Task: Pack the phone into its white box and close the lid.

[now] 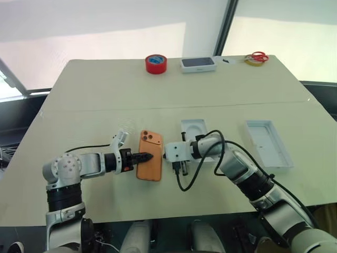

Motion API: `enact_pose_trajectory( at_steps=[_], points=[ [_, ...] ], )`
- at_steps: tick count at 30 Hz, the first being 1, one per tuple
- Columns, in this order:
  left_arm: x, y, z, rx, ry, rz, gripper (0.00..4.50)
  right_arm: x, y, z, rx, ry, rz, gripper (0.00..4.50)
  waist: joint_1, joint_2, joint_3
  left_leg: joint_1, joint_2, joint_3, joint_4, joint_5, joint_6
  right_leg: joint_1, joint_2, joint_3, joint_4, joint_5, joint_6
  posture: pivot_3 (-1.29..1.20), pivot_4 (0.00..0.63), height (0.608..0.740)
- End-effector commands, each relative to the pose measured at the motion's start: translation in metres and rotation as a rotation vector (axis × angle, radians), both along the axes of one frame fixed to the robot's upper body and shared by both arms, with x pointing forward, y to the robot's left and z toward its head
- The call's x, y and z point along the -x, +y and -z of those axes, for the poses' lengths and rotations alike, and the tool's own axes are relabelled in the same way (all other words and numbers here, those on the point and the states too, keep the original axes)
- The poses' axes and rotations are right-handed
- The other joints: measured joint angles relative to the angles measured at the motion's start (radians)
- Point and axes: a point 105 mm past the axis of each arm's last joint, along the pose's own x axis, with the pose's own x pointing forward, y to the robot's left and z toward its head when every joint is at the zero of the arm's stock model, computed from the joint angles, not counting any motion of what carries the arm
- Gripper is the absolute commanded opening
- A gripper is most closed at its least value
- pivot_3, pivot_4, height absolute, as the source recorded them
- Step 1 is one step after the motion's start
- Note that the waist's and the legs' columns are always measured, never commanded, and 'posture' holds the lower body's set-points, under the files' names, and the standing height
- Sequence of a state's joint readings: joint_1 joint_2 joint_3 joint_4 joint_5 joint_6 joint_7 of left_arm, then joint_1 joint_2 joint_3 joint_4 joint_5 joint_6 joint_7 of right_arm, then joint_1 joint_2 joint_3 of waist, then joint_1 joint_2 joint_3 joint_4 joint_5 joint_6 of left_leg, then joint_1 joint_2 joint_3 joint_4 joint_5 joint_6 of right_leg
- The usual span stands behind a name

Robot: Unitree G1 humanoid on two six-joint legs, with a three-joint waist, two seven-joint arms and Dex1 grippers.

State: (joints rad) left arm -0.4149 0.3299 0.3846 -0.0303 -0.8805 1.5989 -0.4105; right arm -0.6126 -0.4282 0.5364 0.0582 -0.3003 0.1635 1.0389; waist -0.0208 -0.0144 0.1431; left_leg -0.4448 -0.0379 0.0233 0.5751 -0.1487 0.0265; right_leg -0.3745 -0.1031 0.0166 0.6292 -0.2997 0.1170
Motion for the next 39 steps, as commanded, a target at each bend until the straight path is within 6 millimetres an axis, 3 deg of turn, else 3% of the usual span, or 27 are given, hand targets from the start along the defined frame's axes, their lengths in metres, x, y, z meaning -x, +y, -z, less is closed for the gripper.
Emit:
enact_pose_trajectory(
  at_steps=[1, 2, 5, 10, 13, 16, 20, 23, 29, 33, 36, 37, 39],
  points=[
    [0.001, 0.009, 0.006, -0.021, 0.023, -0.033, 0.68, 0.001, 0.001, 0.001, 0.004, -0.007, -0.005, 0.0, 0.001, 0.0, 0.0, 0.0, 0.0, 0.0, 0.0, 0.0, 0.0, 0.0, 0.0, 0.0, 0.0, 0.0, 0.0, 0.0, 0.15, 0.738],
    [0.001, 0.009, 0.007, -0.003, 0.032, -0.035, 0.68, 0.0, 0.001, 0.0, 0.004, -0.012, -0.007, 0.0, 0.0, 0.0, 0.0, 0.0, 0.0, 0.0, 0.0, 0.0, 0.0, 0.0, 0.0, 0.0, 0.0, 0.0, 0.0, 0.0, 0.15, 0.738],
    [0.001, 0.007, 0.007, 0.054, 0.047, -0.056, 0.04, -0.002, 0.003, -0.004, -0.017, -0.019, -0.004, 0.0, 0.001, 0.0, 0.0, 0.0, 0.0, 0.0, 0.0, 0.0, 0.0, 0.0, 0.0, 0.0, 0.0, 0.0, 0.0, 0.0, 0.15, 0.738],
    [-0.007, 0.011, -0.002, 0.179, 0.017, -0.129, 0.02, -0.011, 0.012, -0.034, -0.201, -0.019, 0.045, 0.0, 0.001, -0.001, 0.002, 0.0, 0.0, 0.0, 0.0, 0.0, 0.0, 0.0, 0.0, 0.0, 0.0, 0.0, 0.0, 0.0, 0.15, 0.738],
    [-0.007, 0.015, -0.004, 0.216, 0.011, -0.152, 0.02, -0.012, 0.006, -0.047, -0.292, 0.05, 0.072, 0.0, 0.002, -0.001, 0.002, -0.001, 0.0, 0.0, 0.0, 0.0, 0.0, -0.001, 0.0, 0.0, 0.0, 0.0, 0.0, 0.0, 0.15, 0.738],
    [-0.009, 0.014, -0.014, 0.306, -0.017, -0.166, 0.0, -0.005, -0.006, -0.061, -0.381, 0.158, 0.045, 0.84, 0.002, 0.0, 0.003, -0.002, 0.0, 0.0, 0.0, 0.0, 0.0, -0.001, 0.0, 0.0, -0.001, 0.0, 0.0, 0.0, 0.15, 0.738],
    [-0.013, 0.014, -0.028, 0.383, -0.066, -0.192, 0.0, -0.002, -0.03, -0.071, -0.397, 0.141, 0.034, 2.91, 0.009, -0.001, 0.004, -0.011, 0.0, 0.0, 0.0, 0.0, 0.0, -0.01, 0.0, 0.0, -0.001, 0.0, 0.0, 0.0, 0.15, 0.738],
    [-0.013, 0.013, -0.031, 0.363, -0.093, -0.204, 0.0, 0.005, -0.05, -0.069, -0.357, 0.122, 0.02, 4.42, 0.01, -0.002, 0.004, -0.019, 0.0, 0.0, 0.001, 0.0, 0.0, -0.017, 0.0, -0.001, 0.0, 0.001, 0.001, 0.0, 0.15, 0.738],
    [-0.013, 0.01, -0.035, 0.37, -0.101, -0.195, 0.0, 0.024, -0.09, -0.04, -0.212, 0.149, 0.005, 4.42, 0.01, -0.004, 0.008, -0.022, 0.0, 0.001, 0.0, 0.0, 0.001, -0.017, 0.0, -0.001, -0.001, 0.002, 0.003, 0.0, 0.15, 0.738],
    [-0.015, 0.007, -0.037, 0.358, -0.117, -0.183, 0.0, 0.031, -0.104, -0.023, -0.168, 0.165, 0.009, 4.42, 0.008, -0.006, 0.011, -0.021, 0.0, 0.001, 0.001, 0.0, 0.001, -0.017, 0.0, -0.001, -0.001, 0.001, 0.001, 0.0, 0.15, 0.738],
    [-0.015, 0.007, -0.037, 0.351, -0.114, -0.177, 0.0, 0.026, -0.112, -0.014, -0.135, 0.134, 0.042, 3.67, 0.009, -0.006, 0.011, -0.021, 0.0, 0.001, 0.002, 0.0, 0.001, -0.017, 0.0, 0.0, -0.001, 0.001, 0.001, 0.0, 0.15, 0.738],
    [-0.015, 0.007, -0.037, 0.347, -0.117, -0.175, 0.0, 0.023, -0.114, -0.013, -0.124, 0.111, 0.05, 3.21, 0.01, -0.006, 0.011, -0.021, 0.0, 0.001, 0.002, 0.0, 0.001, -0.017, 0.0, 0.0, -0.001, 0.001, 0.001, 0.0, 0.15, 0.738],
    [-0.015, 0.006, -0.037, 0.344, -0.119, -0.172, 0.0, 0.023, -0.115, -0.013, -0.128, 0.109, 0.053, 3.21, 0.01, -0.006, 0.011, -0.02, 0.0, 0.001, 0.002, 0.0, 0.001, -0.017, 0.0, 0.0, -0.001, 0.001, 0.001, 0.0, 0.15, 0.738]
  ],
)
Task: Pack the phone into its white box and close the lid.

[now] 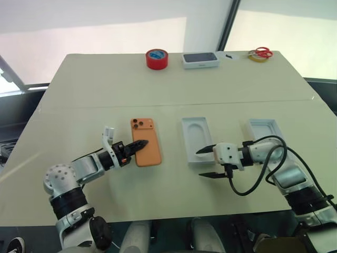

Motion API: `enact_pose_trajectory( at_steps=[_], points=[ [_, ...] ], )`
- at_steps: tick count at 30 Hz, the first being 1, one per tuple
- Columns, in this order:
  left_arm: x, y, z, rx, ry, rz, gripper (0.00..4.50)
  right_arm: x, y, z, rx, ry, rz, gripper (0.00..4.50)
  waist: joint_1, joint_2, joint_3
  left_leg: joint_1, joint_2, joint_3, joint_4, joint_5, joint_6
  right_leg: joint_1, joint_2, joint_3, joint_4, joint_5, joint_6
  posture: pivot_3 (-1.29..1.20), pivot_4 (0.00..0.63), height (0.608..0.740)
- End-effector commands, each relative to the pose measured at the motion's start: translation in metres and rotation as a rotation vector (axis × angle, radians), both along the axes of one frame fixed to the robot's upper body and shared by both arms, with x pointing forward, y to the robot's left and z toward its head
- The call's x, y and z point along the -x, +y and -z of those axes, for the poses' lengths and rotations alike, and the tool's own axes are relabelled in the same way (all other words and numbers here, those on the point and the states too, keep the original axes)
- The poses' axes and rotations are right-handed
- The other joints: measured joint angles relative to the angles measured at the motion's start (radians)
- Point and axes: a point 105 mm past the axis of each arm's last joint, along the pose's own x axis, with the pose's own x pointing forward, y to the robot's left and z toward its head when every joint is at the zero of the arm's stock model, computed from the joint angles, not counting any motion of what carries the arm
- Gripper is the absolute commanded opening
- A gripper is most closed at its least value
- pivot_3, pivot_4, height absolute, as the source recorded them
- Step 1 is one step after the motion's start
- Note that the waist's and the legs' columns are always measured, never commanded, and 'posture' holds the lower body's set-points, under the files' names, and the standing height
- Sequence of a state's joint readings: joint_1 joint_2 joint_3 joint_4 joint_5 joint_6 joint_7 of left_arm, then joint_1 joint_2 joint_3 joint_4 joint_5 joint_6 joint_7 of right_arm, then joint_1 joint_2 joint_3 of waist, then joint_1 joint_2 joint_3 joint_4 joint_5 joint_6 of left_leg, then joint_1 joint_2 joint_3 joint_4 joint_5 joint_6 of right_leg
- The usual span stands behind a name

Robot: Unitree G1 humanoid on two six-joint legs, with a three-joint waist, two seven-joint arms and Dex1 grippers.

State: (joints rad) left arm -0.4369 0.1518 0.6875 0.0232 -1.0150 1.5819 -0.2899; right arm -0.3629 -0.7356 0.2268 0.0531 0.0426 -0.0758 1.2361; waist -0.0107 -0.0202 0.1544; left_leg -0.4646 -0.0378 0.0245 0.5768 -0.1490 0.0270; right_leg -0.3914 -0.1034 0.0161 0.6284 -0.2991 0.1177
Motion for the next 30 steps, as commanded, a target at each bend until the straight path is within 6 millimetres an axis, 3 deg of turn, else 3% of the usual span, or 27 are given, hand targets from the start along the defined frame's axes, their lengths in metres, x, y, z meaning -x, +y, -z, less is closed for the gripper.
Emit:
enact_pose_trajectory(
  at_steps=[1, 7, 10, 30],
  points=[
    [-0.0017, -0.0006, -0.0182, 0.01, -0.086, 0.012, 0.0, -0.0024, -0.0024, -0.0066, -0.012, -0.025, 0.004, 3.21, 0.0, 0.0, 0.0, 0.0, 0.0, 0.0, 0.0, 0.0, 0.0, 0.0, 0.0, 0.0, 0.0, 0.0, 0.0, 0.0, 0.15, 0.738],
    [-0.002, 0.0024, -0.0132, 0.011, -0.073, 0.0, 0.0, -0.0017, -0.0026, -0.0067, -0.036, 0.004, 0.014, 3.21, 0.001, 0.0, 0.0, 0.0, 0.0, 0.0, 0.0, 0.0, 0.0, 0.0, 0.0, 0.0, 0.0, 0.0, 0.0, 0.0, 0.15, 0.738],
    [-0.001, 0.001, -0.0147, 0.023, -0.077, 0.009, 0.0, -0.0035, -0.0018, -0.0088, -0.048, -0.007, 0.026, 1.83, 0.001, 0.0, 0.0, 0.0, 0.0, 0.0, 0.0, 0.0, 0.0, 0.0, 0.0, 0.0, 0.0, 0.0, 0.0, 0.0, 0.15, 0.738],
    [0.0006, -0.002, -0.0118, 0.021, -0.074, 0.021, 0.0, -0.0072, 0.0005, -0.0018, -0.028, 0.012, 0.048, 1.83, 0.001, 0.0, 0.0, 0.001, 0.0, 0.0, 0.001, 0.0, 0.0, 0.001, 0.0, 0.0, 0.001, 0.0, 0.0, 0.0, 0.15, 0.738]
  ],
)
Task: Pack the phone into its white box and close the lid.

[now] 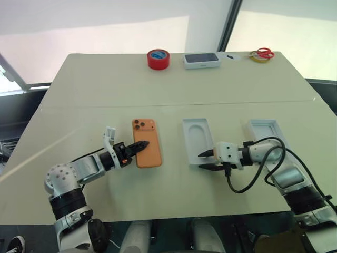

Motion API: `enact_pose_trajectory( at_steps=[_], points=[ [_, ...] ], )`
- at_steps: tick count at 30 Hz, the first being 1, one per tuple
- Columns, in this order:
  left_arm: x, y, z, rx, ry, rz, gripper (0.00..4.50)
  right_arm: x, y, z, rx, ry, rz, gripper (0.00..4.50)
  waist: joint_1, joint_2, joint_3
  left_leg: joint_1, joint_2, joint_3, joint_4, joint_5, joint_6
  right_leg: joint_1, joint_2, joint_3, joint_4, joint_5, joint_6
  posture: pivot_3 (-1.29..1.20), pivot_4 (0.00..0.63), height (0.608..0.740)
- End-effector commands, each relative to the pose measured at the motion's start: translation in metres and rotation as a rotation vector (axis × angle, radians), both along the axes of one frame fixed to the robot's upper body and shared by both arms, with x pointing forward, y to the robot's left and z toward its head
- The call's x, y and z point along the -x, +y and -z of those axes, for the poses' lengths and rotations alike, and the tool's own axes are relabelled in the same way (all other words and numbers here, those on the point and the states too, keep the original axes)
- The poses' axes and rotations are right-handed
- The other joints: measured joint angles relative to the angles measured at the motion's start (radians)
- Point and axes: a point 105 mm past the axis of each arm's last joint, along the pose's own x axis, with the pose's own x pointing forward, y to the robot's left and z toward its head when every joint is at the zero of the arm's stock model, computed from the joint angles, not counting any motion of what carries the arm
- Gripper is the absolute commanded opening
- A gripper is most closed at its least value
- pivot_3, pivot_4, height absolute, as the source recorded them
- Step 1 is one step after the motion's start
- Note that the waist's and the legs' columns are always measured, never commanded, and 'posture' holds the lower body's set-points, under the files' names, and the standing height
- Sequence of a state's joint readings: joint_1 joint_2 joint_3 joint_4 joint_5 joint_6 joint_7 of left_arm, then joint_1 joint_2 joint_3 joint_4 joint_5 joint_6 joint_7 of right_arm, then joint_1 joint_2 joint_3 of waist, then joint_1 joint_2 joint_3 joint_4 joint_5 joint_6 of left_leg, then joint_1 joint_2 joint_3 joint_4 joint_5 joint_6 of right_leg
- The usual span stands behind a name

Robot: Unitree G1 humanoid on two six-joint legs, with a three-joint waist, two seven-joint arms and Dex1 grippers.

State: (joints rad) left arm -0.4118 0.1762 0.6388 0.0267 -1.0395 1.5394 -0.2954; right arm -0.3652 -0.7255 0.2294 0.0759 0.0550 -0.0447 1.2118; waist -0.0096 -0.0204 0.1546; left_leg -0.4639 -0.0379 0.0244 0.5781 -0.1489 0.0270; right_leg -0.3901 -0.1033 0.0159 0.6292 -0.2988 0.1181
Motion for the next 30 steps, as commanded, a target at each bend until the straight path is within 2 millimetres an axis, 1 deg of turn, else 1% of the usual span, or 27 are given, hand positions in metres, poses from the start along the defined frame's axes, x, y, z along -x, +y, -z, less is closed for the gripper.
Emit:
enact_pose_trajectory(
  at_steps=[1, 5, 8, 9, 15, 18, 22, 24, 26, 28, 30],
  points=[
    [0.0, -0.002, -0.014, 0.036, -0.066, 0.018, 0.0, -0.003, 0.002, -0.005, -0.001, -0.017, 0.0, 1.83, 0.0, 0.0, 0.0, 0.0, 0.0, 0.0, 0.0, 0.0, 0.0, 0.0, 0.0, 0.0, 0.0, 0.0, 0.0, 0.0, 0.15, 0.738],
    [0.001, -0.001, -0.013, 0.033, -0.064, 0.017, 0.0, -0.002, 0.002, -0.004, 0.001, -0.008, 0.0, 1.83, 0.0, 0.0, 0.0, 0.001, 0.0, 0.0, 0.0, 0.0, 0.0, 0.001, 0.0, 0.0, 0.0, 0.0, 0.0, 0.0, 0.15, 0.738],
    [0.001, -0.001, -0.013, 0.031, -0.066, 0.016, 0.0, -0.004, 0.001, -0.005, 0.0, -0.009, 0.011, 1.03, 0.0, 0.0, 0.0, 0.001, 0.0, 0.0, 0.001, 0.0, 0.0, 0.001, 0.0, 0.0, 0.0, 0.0, 0.0, 0.0, 0.15, 0.738],
    [0.001, -0.002, -0.013, 0.033, -0.065, 0.017, 0.0, -0.004, 0.001, -0.004, 0.005, -0.01, 0.01, 0.7, 0.0, 0.0, 0.0, 0.001, 0.0, 0.0, 0.001, 0.0, 0.0, 0.001, 0.0, 0.0, 0.001, 0.0, 0.0, 0.0, 0.15, 0.738],
    [0.001, -0.002, -0.012, 0.035, -0.063, 0.021, 0.0, -0.003, 0.005, -0.006, -0.009, -0.015, 0.003, 0.7, -0.001, 0.0, 0.0, 0.002, 0.0, 0.0, 0.001, 0.0, 0.0, 0.001, 0.0, 0.0, 0.001, 0.0, 0.0, 0.0, 0.15, 0.738],
    [0.001, -0.002, -0.014, 0.044, -0.066, 0.019, 0.0, -0.002, 0.011, -0.009, -0.034, -0.009, 0.008, 0.7, -0.002, 0.0, 0.0, 0.002, 0.0, 0.0, 0.001, 0.0, 0.0, 0.001, 0.0, 0.0, 0.001, 0.0, 0.0, 0.0, 0.15, 0.738],
    [-0.003, 0.001, -0.025, 0.086, -0.091, 0.016, 0.0, -0.002, 0.029, -0.001, -0.037, 0.009, 0.021, 0.7, -0.003, 0.0, 0.0, 0.002, 0.0, 0.0, 0.001, 0.0, 0.0, 0.001, 0.0, 0.0, 0.002, 0.0, 0.0, 0.0, 0.15, 0.738],
    [-0.008, 0.001, -0.031, 0.085, -0.107, 0.013, 0.0, -0.012, 0.042, -0.001, -0.057, -0.018, 0.076, 0.7, -0.007, -0.001, 0.0, 0.002, 0.001, 0.0, 0.001, 0.0, 0.0, 0.001, 0.001, 0.0, 0.002, 0.0, 0.001, 0.0, 0.15, 0.738],
    [-0.012, 0.0, -0.037, 0.09, -0.124, 0.012, 0.0, -0.017, 0.054, 0.001, -0.061, -0.033, 0.094, 0.7, -0.011, -0.001, -0.001, 0.003, 0.001, 0.0, 0.001, 0.001, -0.001, 0.001, 0.001, 0.0, 0.003, 0.0, 0.0, 0.0, 0.15, 0.738],
    [-0.015, -0.001, -0.041, 0.087, -0.131, 0.016, 0.0, -0.019, 0.062, 0.004, -0.052, -0.053, 0.092, 0.7, -0.011, -0.001, -0.001, 0.004, 0.001, 0.0, 0.001, 0.001, -0.002, 0.001, 0.001, 0.0, 0.004, 0.002, 0.0, 0.0, 0.15, 0.738],
    [-0.016, -0.002, -0.044, 0.091, -0.137, 0.021, 0.0, -0.016, 0.067, 0.005, -0.049, -0.047, 0.077, 0.7, -0.01, -0.001, -0.001, 0.005, 0.001, 0.0, 0.001, 0.001, -0.002, 0.001, 0.002, 0.0, 0.004, 0.002, 0.0, 0.0, 0.15, 0.738]
  ],
)
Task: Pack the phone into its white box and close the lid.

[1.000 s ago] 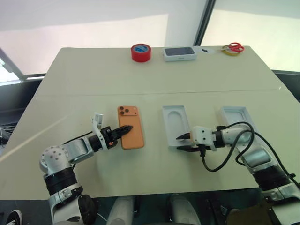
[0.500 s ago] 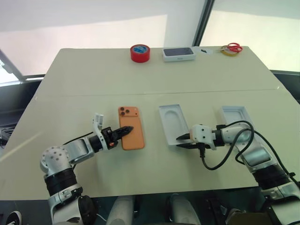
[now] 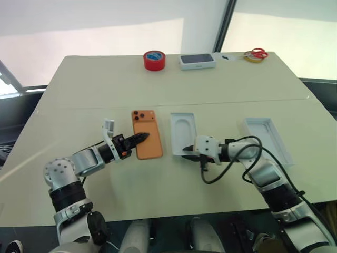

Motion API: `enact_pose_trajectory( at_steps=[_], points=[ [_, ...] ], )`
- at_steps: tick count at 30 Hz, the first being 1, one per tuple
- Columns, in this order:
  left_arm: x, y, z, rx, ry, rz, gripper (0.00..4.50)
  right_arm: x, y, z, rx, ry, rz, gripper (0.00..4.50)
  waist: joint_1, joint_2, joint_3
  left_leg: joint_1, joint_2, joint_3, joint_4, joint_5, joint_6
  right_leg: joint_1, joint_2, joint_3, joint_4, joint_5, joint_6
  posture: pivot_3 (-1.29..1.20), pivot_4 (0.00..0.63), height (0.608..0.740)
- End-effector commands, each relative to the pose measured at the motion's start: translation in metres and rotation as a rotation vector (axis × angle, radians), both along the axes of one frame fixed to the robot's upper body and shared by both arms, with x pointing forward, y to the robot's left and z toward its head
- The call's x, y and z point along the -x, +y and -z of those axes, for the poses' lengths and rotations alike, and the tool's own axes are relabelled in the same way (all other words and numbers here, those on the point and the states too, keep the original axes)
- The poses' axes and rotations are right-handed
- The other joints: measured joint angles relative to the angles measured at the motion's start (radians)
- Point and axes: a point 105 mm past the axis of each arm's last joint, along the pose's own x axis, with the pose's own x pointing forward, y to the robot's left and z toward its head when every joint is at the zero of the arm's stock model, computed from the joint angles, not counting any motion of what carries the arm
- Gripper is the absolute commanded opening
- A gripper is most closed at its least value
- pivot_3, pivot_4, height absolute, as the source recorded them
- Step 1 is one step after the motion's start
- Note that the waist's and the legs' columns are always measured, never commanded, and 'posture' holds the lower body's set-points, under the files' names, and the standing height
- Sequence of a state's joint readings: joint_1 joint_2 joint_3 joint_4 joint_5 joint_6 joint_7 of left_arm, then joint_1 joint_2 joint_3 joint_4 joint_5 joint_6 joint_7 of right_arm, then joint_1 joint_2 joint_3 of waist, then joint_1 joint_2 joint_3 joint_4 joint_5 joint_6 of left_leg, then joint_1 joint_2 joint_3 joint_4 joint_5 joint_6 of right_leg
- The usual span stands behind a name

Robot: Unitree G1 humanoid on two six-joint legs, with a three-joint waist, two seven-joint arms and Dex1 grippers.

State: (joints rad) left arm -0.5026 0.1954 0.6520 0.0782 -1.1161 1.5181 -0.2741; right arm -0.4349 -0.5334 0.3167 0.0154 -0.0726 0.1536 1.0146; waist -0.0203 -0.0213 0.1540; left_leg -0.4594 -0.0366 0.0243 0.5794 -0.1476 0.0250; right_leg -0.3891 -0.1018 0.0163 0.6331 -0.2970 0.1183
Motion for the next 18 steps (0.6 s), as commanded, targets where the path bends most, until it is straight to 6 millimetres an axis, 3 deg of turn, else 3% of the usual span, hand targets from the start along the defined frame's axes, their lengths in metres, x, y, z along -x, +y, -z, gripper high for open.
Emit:
enact_pose_trajectory(
  at_steps=[1, 3, 5, 10, 14, 18],
  points=[
    [-0.002, 0.0, -0.016, 0.028, -0.055, 0.011, 0.0, 0.006, 0.012, 0.005, 0.009, 0.018, -0.035, 0.7, 0.001, 0.0, 0.0, 0.0, 0.0, 0.0, 0.0, 0.0, 0.0, 0.0, 0.0, 0.0, 0.0, 0.0, 0.0, 0.0, 0.15, 0.738],
    [-0.003, -0.002, -0.017, 0.021, -0.058, 0.017, 0.0, 0.013, 0.012, 0.004, -0.002, 0.063, -0.064, 0.7, 0.001, 0.0, 0.0, 0.0, 0.0, 0.0, 0.0, 0.0, 0.0, 0.0, 0.0, 0.0, 0.0, 0.001, 0.001, 0.0, 0.15, 0.738],
    [-0.004, -0.005, -0.017, 0.01, -0.055, 0.032, 0.0, 0.017, 0.007, 0.001, -0.018, 0.126, -0.069, 1.58, 0.005, 0.0, 0.0, 0.0, 0.0, 0.0, 0.0, 0.0, 0.0, 0.0, 0.0, 0.0, 0.0, 0.001, 0.003, 0.0, 0.15, 0.738],
    [-0.007, -0.015, -0.015, 0.002, -0.046, 0.071, 0.0, 0.016, -0.001, -0.011, -0.017, 0.071, -0.094, 3.87, 0.01, 0.0, 0.0, -0.001, 0.0, 0.0, 0.0, 0.0, 0.0, -0.001, 0.0, -0.001, -0.001, 0.002, 0.003, 0.0, 0.15, 0.738],
    [-0.013, -0.03, -0.018, 0.013, -0.052, 0.113, 0.0, 0.014, -0.009, -0.042, -0.148, 0.09, -0.078, 3.87, 0.012, -0.001, 0.001, -0.003, -0.001, 0.0, 0.0, 0.0, 0.0, -0.001, -0.001, -0.001, -0.001, 0.002, 0.003, 0.0, 0.15, 0.738],
    [-0.02, -0.043, -0.018, 0.024, -0.049, 0.137, 0.0, 0.001, -0.037, -0.055, -0.168, 0.073, 0.017, 3.87, 0.011, -0.001, 0.001, -0.002, -0.001, 0.0, 0.0, 0.0, 0.0, 0.0, -0.001, -0.001, -0.001, 0.001, 0.003, 0.0, 0.15, 0.738]
  ],
)
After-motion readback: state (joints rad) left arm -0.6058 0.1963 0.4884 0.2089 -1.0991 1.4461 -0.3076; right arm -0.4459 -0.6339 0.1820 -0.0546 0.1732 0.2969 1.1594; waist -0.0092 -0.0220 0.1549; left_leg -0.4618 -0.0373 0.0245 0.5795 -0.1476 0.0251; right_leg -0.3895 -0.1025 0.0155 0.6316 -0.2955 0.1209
